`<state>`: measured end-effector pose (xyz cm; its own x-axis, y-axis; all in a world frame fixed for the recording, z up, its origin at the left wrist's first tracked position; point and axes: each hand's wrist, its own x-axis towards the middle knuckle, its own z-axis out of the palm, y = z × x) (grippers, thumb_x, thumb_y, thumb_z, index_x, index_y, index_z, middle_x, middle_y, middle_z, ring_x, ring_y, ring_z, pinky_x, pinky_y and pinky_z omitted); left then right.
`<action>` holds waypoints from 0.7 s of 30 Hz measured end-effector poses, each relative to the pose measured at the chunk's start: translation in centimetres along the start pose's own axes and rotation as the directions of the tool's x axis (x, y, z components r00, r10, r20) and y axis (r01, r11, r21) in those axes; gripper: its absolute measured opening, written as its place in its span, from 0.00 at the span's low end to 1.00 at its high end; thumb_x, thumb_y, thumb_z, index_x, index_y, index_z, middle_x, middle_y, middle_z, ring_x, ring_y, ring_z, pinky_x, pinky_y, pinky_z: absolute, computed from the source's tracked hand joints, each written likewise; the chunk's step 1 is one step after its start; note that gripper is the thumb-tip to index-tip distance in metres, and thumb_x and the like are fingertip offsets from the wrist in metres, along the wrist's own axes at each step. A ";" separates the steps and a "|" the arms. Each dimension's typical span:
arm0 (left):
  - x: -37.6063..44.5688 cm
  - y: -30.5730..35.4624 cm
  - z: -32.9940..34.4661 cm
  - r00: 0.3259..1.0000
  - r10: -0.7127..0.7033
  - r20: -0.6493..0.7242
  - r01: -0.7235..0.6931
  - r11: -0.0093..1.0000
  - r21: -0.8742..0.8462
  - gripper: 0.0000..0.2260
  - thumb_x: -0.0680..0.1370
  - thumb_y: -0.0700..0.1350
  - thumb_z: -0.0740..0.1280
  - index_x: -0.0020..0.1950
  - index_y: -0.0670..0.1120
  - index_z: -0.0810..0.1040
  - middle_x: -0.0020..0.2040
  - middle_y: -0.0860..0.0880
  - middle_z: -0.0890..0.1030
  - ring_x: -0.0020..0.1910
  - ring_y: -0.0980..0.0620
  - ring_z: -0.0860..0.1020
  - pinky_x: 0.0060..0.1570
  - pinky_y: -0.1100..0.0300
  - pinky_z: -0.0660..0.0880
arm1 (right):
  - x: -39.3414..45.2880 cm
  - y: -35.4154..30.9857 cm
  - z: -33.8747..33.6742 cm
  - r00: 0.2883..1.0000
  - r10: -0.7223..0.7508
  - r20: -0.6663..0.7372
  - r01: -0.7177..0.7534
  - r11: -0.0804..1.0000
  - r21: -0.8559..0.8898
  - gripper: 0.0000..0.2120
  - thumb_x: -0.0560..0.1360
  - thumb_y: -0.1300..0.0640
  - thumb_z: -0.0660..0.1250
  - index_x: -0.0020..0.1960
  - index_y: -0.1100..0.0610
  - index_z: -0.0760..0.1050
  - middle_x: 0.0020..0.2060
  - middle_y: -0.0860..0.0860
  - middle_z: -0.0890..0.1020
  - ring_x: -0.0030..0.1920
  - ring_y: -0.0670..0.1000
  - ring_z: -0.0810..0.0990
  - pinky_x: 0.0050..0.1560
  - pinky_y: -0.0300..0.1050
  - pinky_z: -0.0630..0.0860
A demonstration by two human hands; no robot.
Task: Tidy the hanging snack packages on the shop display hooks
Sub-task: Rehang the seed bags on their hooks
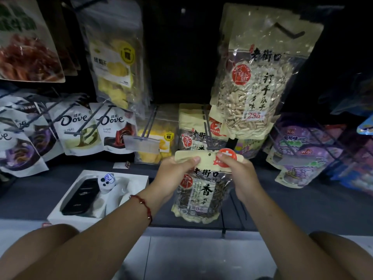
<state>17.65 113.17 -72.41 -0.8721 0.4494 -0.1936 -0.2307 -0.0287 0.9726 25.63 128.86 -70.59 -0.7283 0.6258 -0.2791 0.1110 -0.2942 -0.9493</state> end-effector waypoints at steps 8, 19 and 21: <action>2.0 -0.2 0.6 0.997 0.029 -0.064 -0.027 0.999 0.030 0.11 0.74 0.50 0.76 0.53 0.47 0.85 0.50 0.53 0.87 0.51 0.56 0.84 0.52 0.63 0.76 | 1.9 0.3 0.8 0.997 -0.006 -0.083 0.006 1.000 0.011 0.15 0.70 0.60 0.77 0.54 0.62 0.80 0.46 0.59 0.86 0.45 0.58 0.86 0.47 0.54 0.82; 4.0 -1.2 1.4 0.979 0.060 -0.196 -0.033 0.990 0.138 0.13 0.73 0.53 0.76 0.53 0.49 0.82 0.49 0.53 0.85 0.50 0.54 0.83 0.52 0.58 0.78 | 3.6 1.7 1.0 0.987 -0.094 -0.129 0.076 0.988 -0.135 0.08 0.72 0.54 0.77 0.47 0.54 0.81 0.44 0.53 0.87 0.47 0.54 0.86 0.48 0.51 0.82; 3.4 -1.2 1.3 0.970 0.105 -0.218 -0.067 0.983 0.174 0.16 0.74 0.54 0.76 0.57 0.48 0.79 0.49 0.55 0.83 0.50 0.56 0.81 0.47 0.63 0.75 | 3.9 2.3 0.7 0.984 -0.131 -0.124 0.109 0.980 -0.167 0.10 0.72 0.51 0.76 0.50 0.54 0.81 0.46 0.51 0.86 0.49 0.51 0.85 0.49 0.48 0.81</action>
<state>15.54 115.90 -74.06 -0.9645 0.2383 -0.1141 -0.0933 0.0967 0.9909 22.55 130.11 -73.81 -0.6474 0.7433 -0.1683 0.1418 -0.0995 -0.9849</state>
